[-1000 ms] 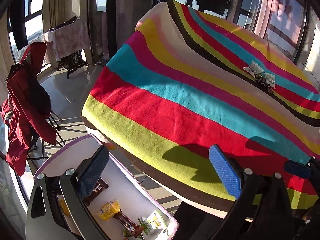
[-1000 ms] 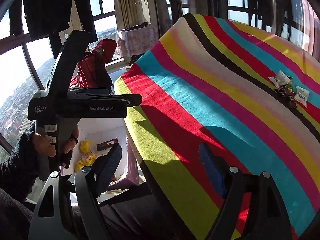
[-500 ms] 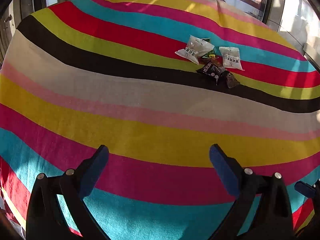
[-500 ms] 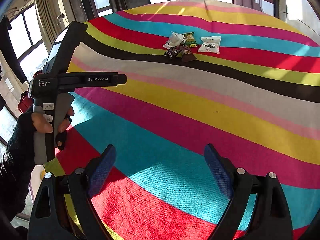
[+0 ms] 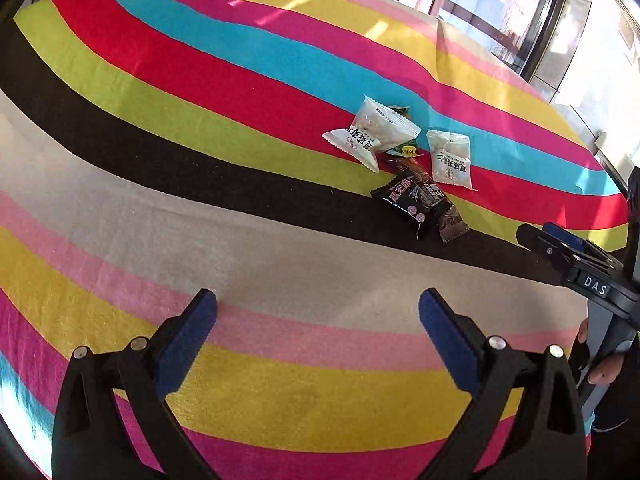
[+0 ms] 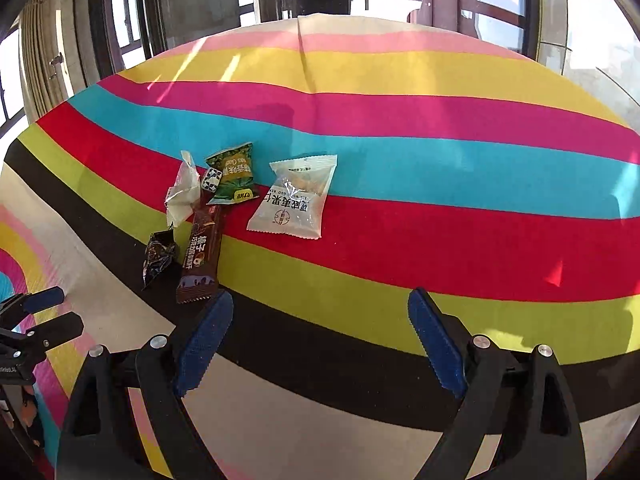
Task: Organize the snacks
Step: 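Return to the table and grasp the clear white nut packet with the right tool, then grasp the black wrapped candy with the left tool while the right tool holds the nut packet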
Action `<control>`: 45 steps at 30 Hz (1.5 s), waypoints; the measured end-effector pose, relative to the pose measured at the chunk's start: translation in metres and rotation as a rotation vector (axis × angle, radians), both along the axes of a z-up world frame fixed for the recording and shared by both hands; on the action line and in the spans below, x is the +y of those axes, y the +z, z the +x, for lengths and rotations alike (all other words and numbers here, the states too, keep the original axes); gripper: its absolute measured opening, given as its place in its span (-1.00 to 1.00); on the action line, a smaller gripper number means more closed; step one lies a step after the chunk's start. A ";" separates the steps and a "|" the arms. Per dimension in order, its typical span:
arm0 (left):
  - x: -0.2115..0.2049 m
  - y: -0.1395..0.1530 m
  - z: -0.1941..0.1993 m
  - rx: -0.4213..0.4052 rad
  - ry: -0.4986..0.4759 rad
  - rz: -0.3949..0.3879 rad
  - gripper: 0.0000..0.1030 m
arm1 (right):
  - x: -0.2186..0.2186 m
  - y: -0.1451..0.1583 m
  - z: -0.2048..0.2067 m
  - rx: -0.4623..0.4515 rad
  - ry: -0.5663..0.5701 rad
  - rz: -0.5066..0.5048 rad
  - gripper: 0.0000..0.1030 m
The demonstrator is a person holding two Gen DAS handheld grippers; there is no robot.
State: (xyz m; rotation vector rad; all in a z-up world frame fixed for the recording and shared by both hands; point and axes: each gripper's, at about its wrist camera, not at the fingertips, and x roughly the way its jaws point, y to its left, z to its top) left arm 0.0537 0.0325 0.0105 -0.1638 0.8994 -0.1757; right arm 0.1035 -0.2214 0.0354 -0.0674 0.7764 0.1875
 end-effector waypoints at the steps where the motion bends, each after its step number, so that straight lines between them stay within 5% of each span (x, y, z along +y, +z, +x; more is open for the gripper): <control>1: -0.002 0.000 0.000 0.002 -0.001 0.012 0.96 | 0.005 -0.002 0.012 0.000 0.036 -0.050 0.68; 4: -0.006 0.000 0.000 0.011 -0.006 0.049 0.96 | 0.020 -0.015 0.039 0.075 0.153 -0.157 0.68; 7: -0.008 -0.001 -0.001 0.017 -0.009 0.072 0.96 | 0.026 -0.019 0.050 0.043 0.191 -0.234 0.67; 20: -0.012 -0.003 0.001 0.027 -0.012 0.113 0.96 | 0.043 -0.024 0.122 0.013 0.549 -0.346 0.67; 27: -0.027 -0.007 0.005 0.054 -0.019 0.236 0.97 | 0.044 -0.026 0.147 0.057 0.592 -0.282 0.64; 28: -0.026 -0.007 0.005 0.054 -0.019 0.232 0.96 | 0.038 -0.027 0.147 0.071 0.584 -0.245 0.44; 30: -0.025 -0.007 0.005 0.054 -0.019 0.230 0.96 | 0.027 -0.027 0.136 0.063 0.530 -0.202 0.04; 32: -0.025 -0.007 0.005 0.055 -0.019 0.233 0.96 | 0.014 -0.027 0.119 0.078 0.465 -0.143 -0.64; 40: -0.023 -0.007 0.005 0.055 -0.019 0.235 0.97 | -0.024 -0.022 -0.005 0.152 0.285 0.143 -0.64; 45: -0.024 -0.006 0.005 0.056 -0.019 0.238 0.97 | -0.031 -0.020 -0.076 0.157 0.192 0.207 -0.64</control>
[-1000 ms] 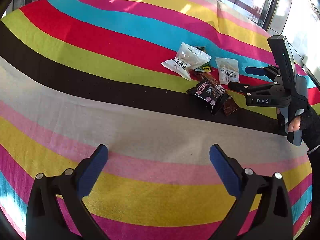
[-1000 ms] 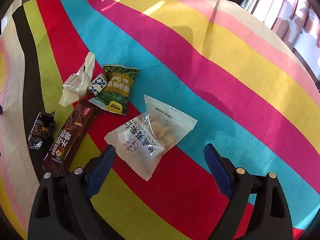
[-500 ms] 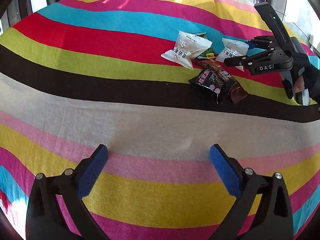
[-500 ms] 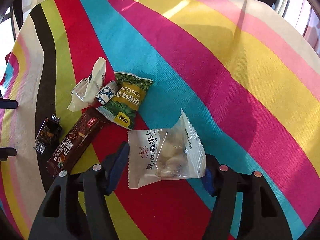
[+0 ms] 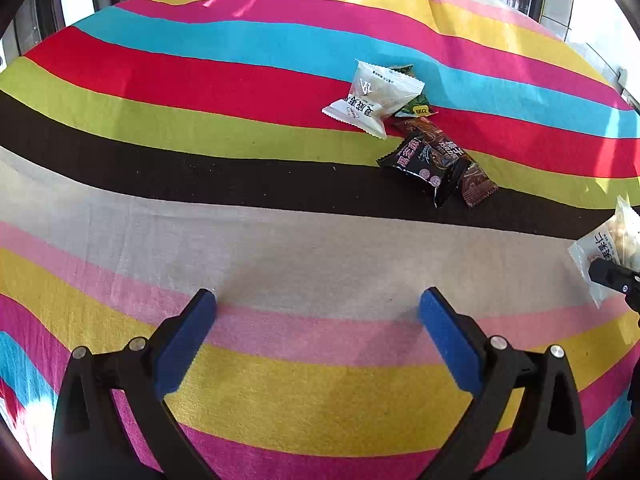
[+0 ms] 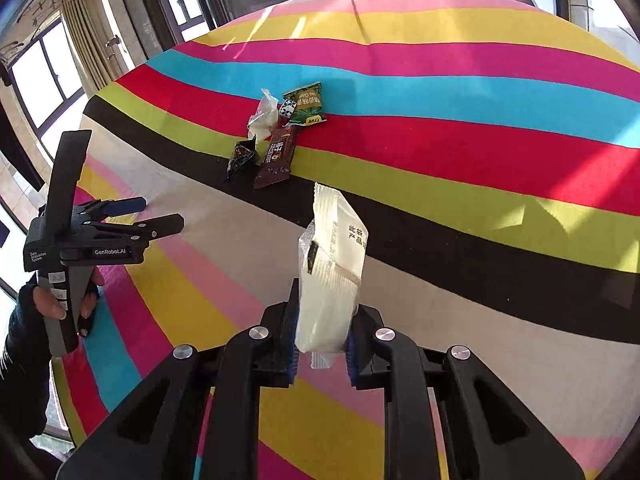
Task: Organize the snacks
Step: 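Grasp the black wrapped candy with the left tool while the right tool holds the nut packet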
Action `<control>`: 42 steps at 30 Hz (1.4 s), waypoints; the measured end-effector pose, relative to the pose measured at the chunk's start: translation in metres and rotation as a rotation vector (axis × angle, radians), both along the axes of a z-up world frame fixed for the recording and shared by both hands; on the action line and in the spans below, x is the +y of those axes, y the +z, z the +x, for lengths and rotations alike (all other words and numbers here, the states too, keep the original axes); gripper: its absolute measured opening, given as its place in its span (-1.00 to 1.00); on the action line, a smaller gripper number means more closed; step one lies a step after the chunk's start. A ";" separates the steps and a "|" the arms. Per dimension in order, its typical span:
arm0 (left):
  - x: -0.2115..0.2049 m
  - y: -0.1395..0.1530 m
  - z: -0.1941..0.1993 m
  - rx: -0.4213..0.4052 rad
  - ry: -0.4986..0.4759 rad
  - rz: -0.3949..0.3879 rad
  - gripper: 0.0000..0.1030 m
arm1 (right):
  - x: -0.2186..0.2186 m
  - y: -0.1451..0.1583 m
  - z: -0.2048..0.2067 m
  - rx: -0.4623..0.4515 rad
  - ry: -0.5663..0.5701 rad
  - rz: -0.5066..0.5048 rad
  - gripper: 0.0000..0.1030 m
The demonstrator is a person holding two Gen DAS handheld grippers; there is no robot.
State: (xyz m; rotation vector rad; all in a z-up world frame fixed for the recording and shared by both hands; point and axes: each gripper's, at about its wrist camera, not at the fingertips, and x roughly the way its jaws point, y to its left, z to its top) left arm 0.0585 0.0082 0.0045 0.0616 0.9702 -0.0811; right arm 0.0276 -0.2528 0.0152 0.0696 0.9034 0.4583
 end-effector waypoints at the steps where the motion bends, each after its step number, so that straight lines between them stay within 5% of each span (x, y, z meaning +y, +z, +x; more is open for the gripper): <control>1: -0.001 0.000 0.000 0.000 0.000 0.001 0.97 | -0.003 -0.001 -0.008 -0.002 -0.012 0.012 -0.64; 10: -0.021 0.007 0.027 -0.003 -0.023 -0.013 0.97 | -0.007 -0.001 -0.030 -0.032 -0.092 -0.013 -0.64; 12: -0.037 0.012 0.038 -0.057 -0.115 0.028 0.97 | -0.011 -0.003 -0.028 -0.020 -0.108 0.002 -0.64; 14: -0.055 0.006 0.055 -0.025 -0.240 0.076 0.97 | -0.014 -0.002 -0.029 -0.022 -0.117 0.012 -0.63; 19: -0.060 0.000 0.089 0.023 -0.383 0.007 0.90 | -0.021 -0.002 -0.032 -0.018 -0.134 0.041 -0.62; 20: -0.061 0.001 0.090 0.018 -0.409 0.004 0.83 | -0.022 -0.002 -0.031 -0.016 -0.137 0.054 -0.62; 21: -0.062 0.003 0.089 0.008 -0.439 -0.001 0.51 | -0.024 -0.002 -0.031 -0.014 -0.140 0.062 -0.62; 22: -0.062 0.007 0.085 0.000 -0.459 -0.006 -0.06 | -0.026 -0.002 -0.034 -0.014 -0.142 0.067 -0.61; 24: -0.062 0.011 0.074 -0.005 -0.459 -0.005 -0.29 | -0.026 -0.002 -0.035 -0.018 -0.139 0.073 -0.61; 34: -0.059 0.019 -0.041 -0.109 -0.298 0.020 -0.44 | -0.028 -0.002 -0.037 -0.017 -0.126 0.085 -0.61; 42: -0.071 0.015 -0.080 -0.102 -0.305 0.053 -0.44 | -0.029 -0.001 -0.037 -0.014 -0.130 0.081 -0.61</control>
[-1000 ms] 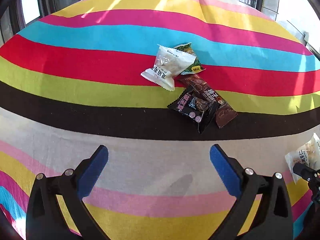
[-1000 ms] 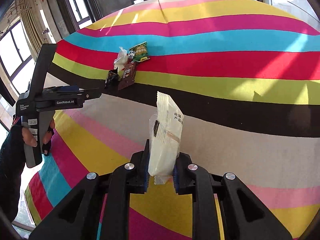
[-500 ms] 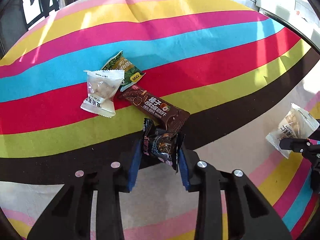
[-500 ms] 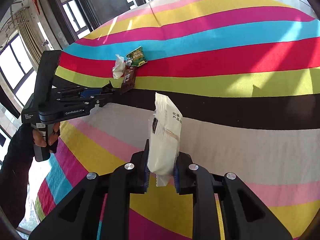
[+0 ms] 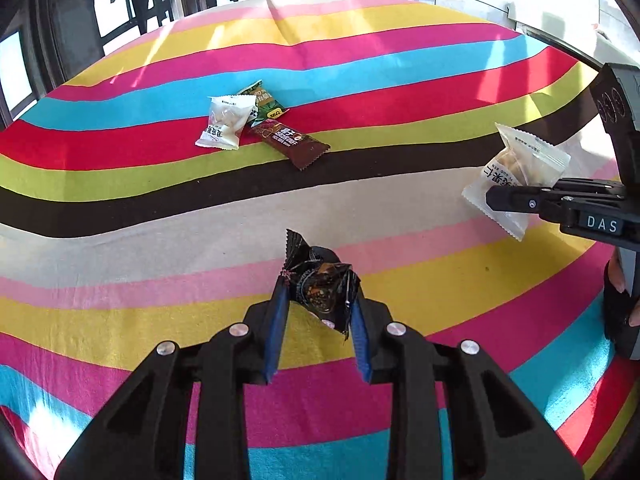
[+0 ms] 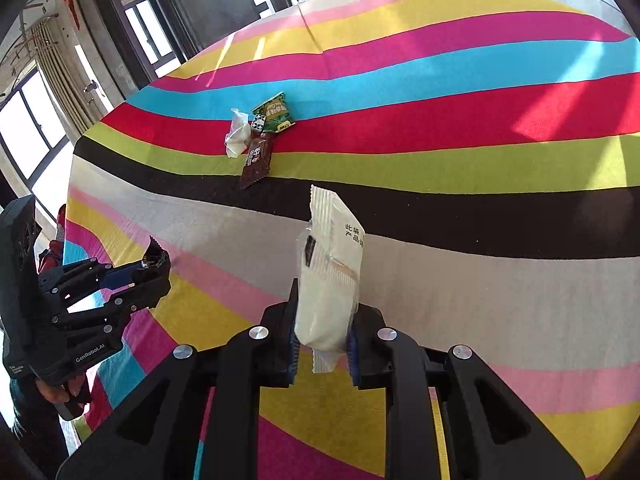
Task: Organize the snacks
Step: 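Grasp the black wrapped candy with the left tool while the right tool holds the nut packet, then lift both held packets and carry them toward the white box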
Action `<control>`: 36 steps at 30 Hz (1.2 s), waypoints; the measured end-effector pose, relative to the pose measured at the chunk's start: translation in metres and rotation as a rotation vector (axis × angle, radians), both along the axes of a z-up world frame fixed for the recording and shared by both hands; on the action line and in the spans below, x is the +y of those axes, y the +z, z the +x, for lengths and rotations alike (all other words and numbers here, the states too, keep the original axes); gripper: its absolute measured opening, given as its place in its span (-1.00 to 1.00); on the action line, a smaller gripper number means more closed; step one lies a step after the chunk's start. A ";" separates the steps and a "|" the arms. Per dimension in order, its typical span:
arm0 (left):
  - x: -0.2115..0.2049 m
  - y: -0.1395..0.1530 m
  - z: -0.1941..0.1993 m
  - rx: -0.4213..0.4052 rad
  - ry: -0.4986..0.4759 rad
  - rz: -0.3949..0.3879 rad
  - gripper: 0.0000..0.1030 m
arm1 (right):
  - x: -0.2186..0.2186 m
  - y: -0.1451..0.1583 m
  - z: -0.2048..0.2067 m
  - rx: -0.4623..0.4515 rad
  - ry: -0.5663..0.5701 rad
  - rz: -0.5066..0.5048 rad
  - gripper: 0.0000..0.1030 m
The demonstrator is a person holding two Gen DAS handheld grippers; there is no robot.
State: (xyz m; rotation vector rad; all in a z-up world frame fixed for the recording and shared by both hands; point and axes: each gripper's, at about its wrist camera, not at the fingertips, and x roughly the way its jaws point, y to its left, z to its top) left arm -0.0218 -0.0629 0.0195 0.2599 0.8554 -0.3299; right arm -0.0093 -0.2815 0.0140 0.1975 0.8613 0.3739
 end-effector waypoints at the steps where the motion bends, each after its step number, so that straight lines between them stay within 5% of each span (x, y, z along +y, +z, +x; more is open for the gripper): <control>1: -0.004 -0.001 -0.004 -0.003 -0.005 0.010 -0.44 | 0.000 0.000 0.000 0.001 -0.001 -0.001 -0.61; 15: -0.004 0.008 -0.049 -0.064 -0.047 0.044 -0.44 | 0.008 0.002 -0.002 -0.002 -0.016 -0.045 -0.62; 20: 0.010 0.011 -0.063 -0.078 -0.033 0.040 -0.44 | 0.009 0.010 -0.017 0.004 -0.027 0.026 -0.62; 36: 0.079 0.018 -0.094 -0.106 0.073 0.008 -0.58 | 0.106 0.030 -0.092 -0.045 0.118 0.046 -0.62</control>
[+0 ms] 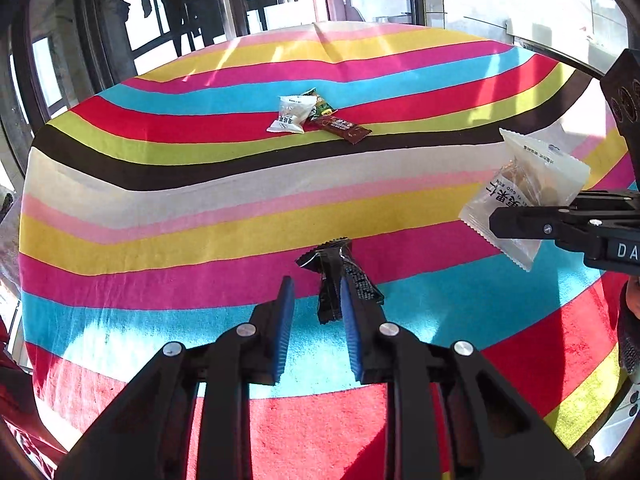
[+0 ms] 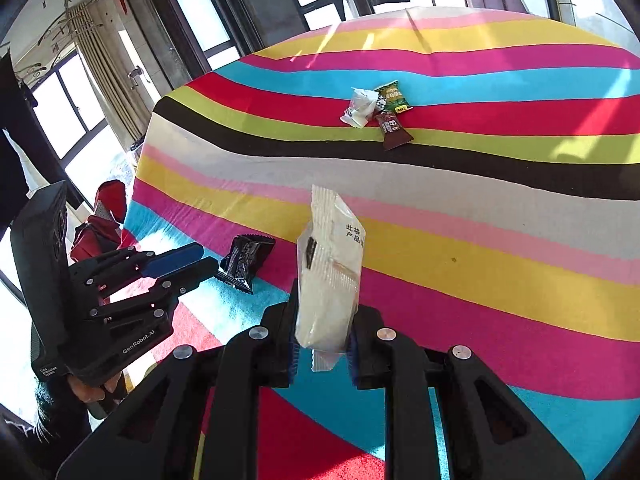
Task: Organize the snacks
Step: 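Lift both held packets and carry them toward the white box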
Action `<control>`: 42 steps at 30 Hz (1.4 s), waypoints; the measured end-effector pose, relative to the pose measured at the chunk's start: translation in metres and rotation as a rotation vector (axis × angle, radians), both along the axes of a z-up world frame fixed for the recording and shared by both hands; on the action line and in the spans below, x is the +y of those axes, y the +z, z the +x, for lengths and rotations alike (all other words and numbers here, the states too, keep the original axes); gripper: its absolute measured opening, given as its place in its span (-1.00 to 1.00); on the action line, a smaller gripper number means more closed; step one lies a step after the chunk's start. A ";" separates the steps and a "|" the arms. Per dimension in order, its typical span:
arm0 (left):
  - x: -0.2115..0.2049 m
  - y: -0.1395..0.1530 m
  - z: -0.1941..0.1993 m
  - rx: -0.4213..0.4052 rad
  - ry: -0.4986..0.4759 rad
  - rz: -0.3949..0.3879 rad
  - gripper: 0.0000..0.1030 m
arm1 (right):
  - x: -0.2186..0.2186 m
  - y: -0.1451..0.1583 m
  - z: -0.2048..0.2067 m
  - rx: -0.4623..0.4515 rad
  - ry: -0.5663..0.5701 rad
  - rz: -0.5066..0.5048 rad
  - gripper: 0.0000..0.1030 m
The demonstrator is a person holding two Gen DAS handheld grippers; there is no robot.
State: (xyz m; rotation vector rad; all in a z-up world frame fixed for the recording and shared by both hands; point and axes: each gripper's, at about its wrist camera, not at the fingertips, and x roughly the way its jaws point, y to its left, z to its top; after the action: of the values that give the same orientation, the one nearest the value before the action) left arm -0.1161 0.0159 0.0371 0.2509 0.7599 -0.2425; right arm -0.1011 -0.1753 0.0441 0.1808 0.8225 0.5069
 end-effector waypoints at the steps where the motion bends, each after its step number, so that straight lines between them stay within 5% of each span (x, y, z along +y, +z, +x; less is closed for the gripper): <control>1: 0.004 0.000 -0.002 0.000 0.005 -0.005 -0.62 | 0.004 0.001 -0.002 -0.001 0.007 -0.004 -0.62; 8: 0.027 -0.002 -0.003 0.028 0.007 -0.076 -0.53 | 0.018 0.003 -0.006 -0.004 0.020 -0.025 -0.62; 10: 0.024 0.002 0.000 0.019 -0.027 -0.098 0.47 | 0.015 0.004 -0.006 0.004 0.013 -0.007 -0.62; 12: 0.016 0.003 0.010 0.043 -0.094 -0.109 0.83 | 0.013 0.005 -0.008 0.001 0.006 -0.008 -0.62; 17: 0.001 -0.005 0.049 0.116 -0.092 -0.114 0.70 | 0.006 0.007 -0.014 -0.011 -0.007 -0.015 -0.62; 21: -0.013 -0.019 0.062 0.169 -0.088 -0.073 -0.19 | -0.006 0.006 -0.016 -0.007 -0.032 -0.011 -0.62; 23: -0.014 -0.018 0.056 0.147 -0.086 -0.067 -0.35 | -0.013 0.006 -0.017 -0.005 -0.041 -0.004 -0.62; 28: 0.006 -0.005 0.034 0.118 -0.055 -0.138 -0.35 | -0.011 0.005 -0.023 -0.006 -0.022 0.017 -0.62; 42: 0.074 0.014 -0.027 0.047 0.056 -0.177 -0.35 | 0.076 0.003 -0.042 -0.013 0.197 0.013 -0.62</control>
State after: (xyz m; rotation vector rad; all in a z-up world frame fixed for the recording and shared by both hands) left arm -0.1435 0.0894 0.0510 0.0564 0.7858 -0.2619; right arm -0.1426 -0.0989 0.0472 0.1085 0.8286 0.6982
